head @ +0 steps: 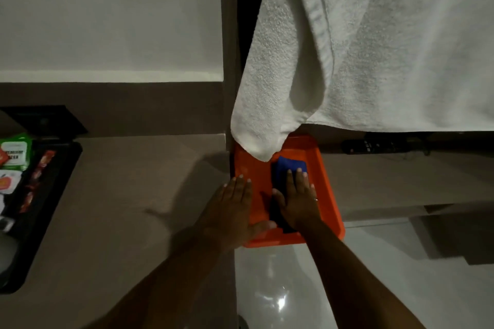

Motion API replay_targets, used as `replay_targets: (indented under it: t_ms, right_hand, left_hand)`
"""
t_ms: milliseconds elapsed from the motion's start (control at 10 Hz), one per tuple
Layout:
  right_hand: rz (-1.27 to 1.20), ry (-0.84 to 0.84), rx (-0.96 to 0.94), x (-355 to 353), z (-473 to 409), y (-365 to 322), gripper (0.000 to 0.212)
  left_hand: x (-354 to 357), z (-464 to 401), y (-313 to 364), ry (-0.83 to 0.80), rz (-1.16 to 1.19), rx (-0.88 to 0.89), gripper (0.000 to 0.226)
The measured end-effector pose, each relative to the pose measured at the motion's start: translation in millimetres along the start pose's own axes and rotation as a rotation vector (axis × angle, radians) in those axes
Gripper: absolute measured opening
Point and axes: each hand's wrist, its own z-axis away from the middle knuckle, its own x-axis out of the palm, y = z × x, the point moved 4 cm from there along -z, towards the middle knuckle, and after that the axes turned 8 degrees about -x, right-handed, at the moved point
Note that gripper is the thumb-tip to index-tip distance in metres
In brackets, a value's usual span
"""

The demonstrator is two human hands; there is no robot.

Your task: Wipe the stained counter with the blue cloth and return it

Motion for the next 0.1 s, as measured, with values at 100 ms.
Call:
replay_targets:
  t_ms: [100]
  right_hand:
    - [0.001,0.038,-0.047,-12.4,26.6,-31.4,0.076]
  left_hand:
    - [-21.0,27.3,-21.3,0.115,0.058,-0.023,0.119]
